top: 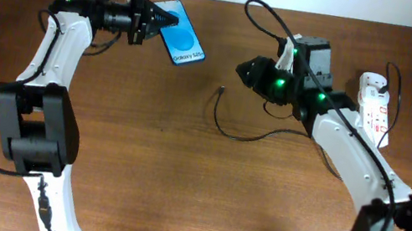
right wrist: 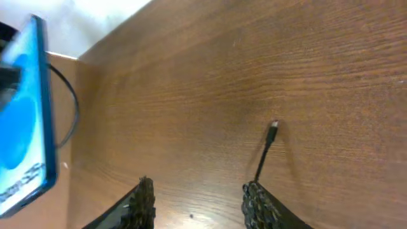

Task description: Plug charger to phone and switch on socket

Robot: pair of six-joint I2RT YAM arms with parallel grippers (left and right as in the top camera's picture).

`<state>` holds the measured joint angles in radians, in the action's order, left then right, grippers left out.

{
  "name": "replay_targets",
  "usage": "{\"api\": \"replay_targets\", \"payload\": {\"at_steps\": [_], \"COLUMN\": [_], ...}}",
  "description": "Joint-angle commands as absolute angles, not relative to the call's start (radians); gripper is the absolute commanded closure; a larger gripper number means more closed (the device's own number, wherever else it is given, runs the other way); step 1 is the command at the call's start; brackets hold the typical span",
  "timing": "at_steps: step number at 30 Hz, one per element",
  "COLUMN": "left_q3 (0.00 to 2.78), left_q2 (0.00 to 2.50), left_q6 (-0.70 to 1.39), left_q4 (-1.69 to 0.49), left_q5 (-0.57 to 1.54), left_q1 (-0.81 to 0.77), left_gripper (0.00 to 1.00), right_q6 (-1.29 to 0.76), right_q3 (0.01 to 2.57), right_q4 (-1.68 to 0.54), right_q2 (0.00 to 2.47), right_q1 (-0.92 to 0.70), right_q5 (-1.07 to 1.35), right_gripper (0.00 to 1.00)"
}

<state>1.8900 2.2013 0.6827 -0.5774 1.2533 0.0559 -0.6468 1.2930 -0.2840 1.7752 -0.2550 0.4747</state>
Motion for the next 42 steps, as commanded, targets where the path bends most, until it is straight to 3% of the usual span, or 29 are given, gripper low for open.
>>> {"api": "replay_targets", "payload": {"at_steps": [1, 14, 25, 35, 42], "left_q3": [1.899, 1.899, 1.899, 1.899, 1.899], "left_q2": [2.194, 2.389, 2.397, 2.397, 2.397], "left_q6": [0.604, 0.605, 0.605, 0.605, 0.605], "left_q4": [-0.578, -0.55, -0.551, -0.551, -0.551], "left_q5": [1.298, 1.472, 1.523, 1.523, 1.524], "left_q1": [0.064, 0.088, 0.088, 0.088, 0.088], "left_gripper": [1.0, 1.0, 1.0, 1.0, 1.0], "right_q6": [-0.584, -0.739, -0.769, -0.768, -0.768], "right_q3": [1.304, 1.308, 1.308, 1.308, 1.308], "right_q4": [-0.279, -0.128, -0.07, -0.012, -0.01], "right_q2": [1.873, 2.071, 2.156, 2.18, 2.181], "right_q1": [-0.256, -0.273, -0.315, -0.326, -0.325], "right_q5": [0.525, 0.594, 0.572, 0.534, 0.544], "right_gripper": [0.54, 0.55, 0.6, 0.75, 0.96]}}
